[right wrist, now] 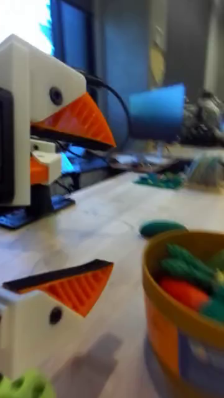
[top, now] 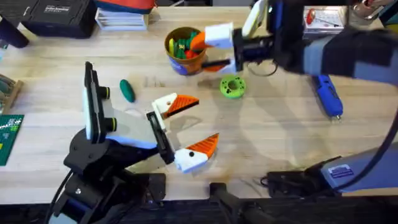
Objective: Pick up the gripper from the table and insert it into the empty holder that is missing its gripper. Then pick up a screw, insert it into the mounting hole, and use the screwdriver to tighten it. Finally, clean up the table by picking up the vegetable and placing it into the bucket.
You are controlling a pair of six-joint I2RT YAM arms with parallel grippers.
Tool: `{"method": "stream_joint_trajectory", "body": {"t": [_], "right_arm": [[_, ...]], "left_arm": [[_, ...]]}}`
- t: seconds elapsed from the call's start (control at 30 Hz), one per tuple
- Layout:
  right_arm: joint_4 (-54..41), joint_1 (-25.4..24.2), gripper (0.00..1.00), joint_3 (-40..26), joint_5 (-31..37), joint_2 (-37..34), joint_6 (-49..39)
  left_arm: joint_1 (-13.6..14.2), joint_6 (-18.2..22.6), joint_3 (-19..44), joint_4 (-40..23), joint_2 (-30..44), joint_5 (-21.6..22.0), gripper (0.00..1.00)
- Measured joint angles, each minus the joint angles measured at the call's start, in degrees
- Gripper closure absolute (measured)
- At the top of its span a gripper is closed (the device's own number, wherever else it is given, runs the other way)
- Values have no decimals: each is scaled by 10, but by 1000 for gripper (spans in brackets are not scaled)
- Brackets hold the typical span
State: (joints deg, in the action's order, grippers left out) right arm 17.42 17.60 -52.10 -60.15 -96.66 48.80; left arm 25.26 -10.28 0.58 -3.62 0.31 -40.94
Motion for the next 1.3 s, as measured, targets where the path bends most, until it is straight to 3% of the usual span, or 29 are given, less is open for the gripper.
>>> {"method": "stream_joint_trajectory", "body": {"t": [0.2, 0.3, 0.53, 0.63, 0.8, 1.0, 1.2, 1.3], "right_arm": [[-308, -20, 7, -108, 134, 44, -169], [-437, -5, 7, -153, 239, 84, -257], [-606, 105, 7, -172, 537, 134, -354], [-622, 147, 6, -172, 615, 122, -369], [-623, 178, 6, -172, 674, 111, -380], [-631, 181, 7, -172, 694, 110, -382], [-631, 181, 166, -172, 681, 80, -384], [-632, 181, 314, -172, 666, 56, -386]], "left_arm": [[0, 0, 0, 0, 0, 0, 15], [0, 0, 0, 0, 0, 0, 15], [0, 0, 0, 0, 0, 0, 15], [0, 0, 0, 0, 0, 0, 15], [0, 0, 0, 0, 0, 0, 15], [0, 0, 0, 0, 0, 0, 15], [0, 0, 0, 0, 0, 0, 15], [0, 0, 0, 0, 0, 0, 15]]}}
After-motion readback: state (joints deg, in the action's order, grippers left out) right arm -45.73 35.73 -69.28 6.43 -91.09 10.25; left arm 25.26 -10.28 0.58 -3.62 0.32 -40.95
